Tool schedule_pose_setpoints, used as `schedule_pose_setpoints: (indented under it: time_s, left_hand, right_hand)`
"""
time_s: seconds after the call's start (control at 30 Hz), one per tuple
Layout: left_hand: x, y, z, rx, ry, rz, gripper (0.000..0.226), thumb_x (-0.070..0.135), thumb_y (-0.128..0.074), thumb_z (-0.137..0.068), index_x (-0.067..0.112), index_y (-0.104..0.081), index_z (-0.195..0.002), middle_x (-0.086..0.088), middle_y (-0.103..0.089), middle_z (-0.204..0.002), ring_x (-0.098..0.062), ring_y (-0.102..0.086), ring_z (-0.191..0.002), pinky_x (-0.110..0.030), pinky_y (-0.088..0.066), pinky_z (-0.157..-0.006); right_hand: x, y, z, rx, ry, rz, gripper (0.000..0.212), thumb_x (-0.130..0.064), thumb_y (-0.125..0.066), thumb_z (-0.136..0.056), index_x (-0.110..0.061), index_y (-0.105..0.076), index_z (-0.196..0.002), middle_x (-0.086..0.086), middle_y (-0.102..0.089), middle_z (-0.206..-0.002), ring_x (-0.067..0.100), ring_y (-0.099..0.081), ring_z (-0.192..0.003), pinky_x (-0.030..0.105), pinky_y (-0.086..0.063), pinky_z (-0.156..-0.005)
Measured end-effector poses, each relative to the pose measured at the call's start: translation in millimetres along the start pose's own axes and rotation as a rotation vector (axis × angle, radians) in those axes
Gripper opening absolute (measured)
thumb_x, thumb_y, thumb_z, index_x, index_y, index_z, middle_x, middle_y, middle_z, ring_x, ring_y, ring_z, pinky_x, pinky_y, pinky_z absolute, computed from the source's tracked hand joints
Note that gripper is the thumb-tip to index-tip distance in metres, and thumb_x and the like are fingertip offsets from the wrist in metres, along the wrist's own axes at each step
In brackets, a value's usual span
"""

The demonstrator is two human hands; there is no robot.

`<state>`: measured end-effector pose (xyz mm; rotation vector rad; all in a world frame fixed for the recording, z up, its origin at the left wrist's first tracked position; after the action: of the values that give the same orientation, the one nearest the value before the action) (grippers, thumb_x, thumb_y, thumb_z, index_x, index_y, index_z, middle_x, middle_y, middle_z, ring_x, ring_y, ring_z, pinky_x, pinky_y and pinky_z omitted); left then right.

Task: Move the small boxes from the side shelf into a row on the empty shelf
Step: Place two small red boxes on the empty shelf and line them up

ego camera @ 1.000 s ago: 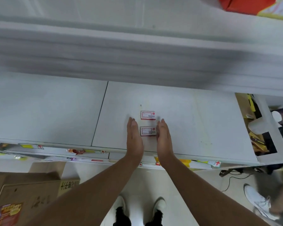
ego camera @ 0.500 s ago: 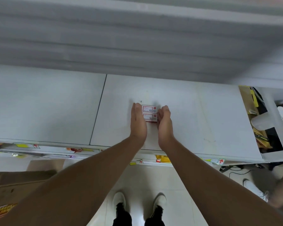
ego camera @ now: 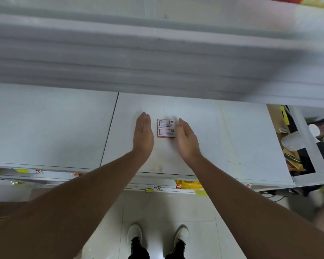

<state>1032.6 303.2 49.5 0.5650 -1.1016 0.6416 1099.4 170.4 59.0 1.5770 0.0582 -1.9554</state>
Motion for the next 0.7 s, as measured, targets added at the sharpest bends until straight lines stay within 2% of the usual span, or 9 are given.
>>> schedule_pose_setpoints:
  time_s: [0.07,0.1,0.2,0.3,0.5,0.6,0.7]
  left_hand:
    - [-1.1,17.6,4.7,-0.050,-0.067,-0.247,0.056,0.048,-0.040,-0.115,0.022,-0.040,-0.165,0.004,-0.045,-0.167,-0.016,-0.042,-0.152,-0.025,-0.027,-0.118]
    - [-4.5,25.2,6.6,-0.097,-0.079,-0.355,0.059,0.053,-0.042,-0.113,0.022,-0.041,-0.164,0.002,-0.046,-0.166,-0.018,-0.044,-0.151,-0.028,-0.030,-0.118]
    - [-9.6,46.3,17.8,-0.244,-0.086,-0.607,0.077,0.069,-0.046,-0.101,0.022,-0.044,-0.162,-0.004,-0.046,-0.166,-0.025,-0.047,-0.150,-0.046,-0.038,-0.124]
    - [-8.2,60.9,35.2,-0.298,-0.118,-0.839,0.071,0.067,-0.048,-0.103,0.024,-0.046,-0.160,-0.003,-0.045,-0.167,-0.026,-0.045,-0.152,-0.046,-0.037,-0.124]
    - [13.7,76.7,87.4,-0.230,-0.163,-1.145,0.067,0.069,-0.047,-0.104,0.034,-0.044,-0.161,0.002,-0.043,-0.168,-0.023,-0.042,-0.152,-0.050,-0.041,-0.120]
    - [20.6,80.1,115.6,-0.163,-0.125,-1.145,0.070,0.070,-0.047,-0.103,0.035,-0.042,-0.162,0.002,-0.041,-0.168,-0.024,-0.040,-0.153,-0.049,-0.040,-0.121]
    - [27.2,87.7,142.8,-0.108,-0.095,-1.141,0.070,0.069,-0.047,-0.103,0.034,-0.041,-0.163,0.001,-0.039,-0.169,-0.025,-0.038,-0.154,-0.049,-0.040,-0.121]
  right_hand:
    - [1.4,9.6,7.0,-0.021,0.026,0.092,0.054,-0.057,-0.040,-0.110,-0.030,-0.053,-0.154,-0.007,-0.057,-0.153,0.014,-0.052,-0.139,0.030,-0.036,-0.111]
    - [1.5,15.2,10.7,-0.045,0.017,0.136,0.056,-0.060,-0.042,-0.107,-0.030,-0.053,-0.154,-0.007,-0.057,-0.154,0.015,-0.051,-0.141,0.031,-0.036,-0.113]
    - [-1.4,31.8,25.6,-0.154,0.028,0.283,0.069,-0.071,-0.046,-0.097,-0.032,-0.053,-0.154,-0.006,-0.056,-0.156,0.019,-0.052,-0.142,0.042,-0.039,-0.120]
    - [-4.1,47.0,38.4,-0.234,0.093,0.538,0.065,-0.065,-0.051,-0.101,-0.031,-0.050,-0.156,-0.002,-0.052,-0.158,0.023,-0.053,-0.141,0.041,-0.044,-0.115]
    - [-11.1,70.3,62.7,-0.300,0.203,0.895,0.074,-0.069,-0.054,-0.092,-0.032,-0.050,-0.156,-0.001,-0.049,-0.158,0.024,-0.045,-0.144,0.045,-0.047,-0.112]
    - [-19.0,73.3,77.3,-0.306,0.346,1.048,0.078,-0.073,-0.053,-0.090,-0.031,-0.051,-0.155,-0.001,-0.053,-0.153,0.025,-0.042,-0.144,0.047,-0.045,-0.113]
    - [-28.7,71.9,93.9,-0.343,0.395,1.085,0.079,-0.074,-0.054,-0.087,-0.033,-0.048,-0.155,-0.001,-0.051,-0.153,0.025,-0.043,-0.142,0.049,-0.046,-0.110]
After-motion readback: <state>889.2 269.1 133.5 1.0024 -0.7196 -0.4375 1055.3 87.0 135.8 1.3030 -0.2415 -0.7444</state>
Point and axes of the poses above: each hand's wrist, its own z-axis away from the middle knuckle, its own y-axis out of the back of the hand, x = y × z, the point moved 1 cm from there along -z, towards the middle knuckle
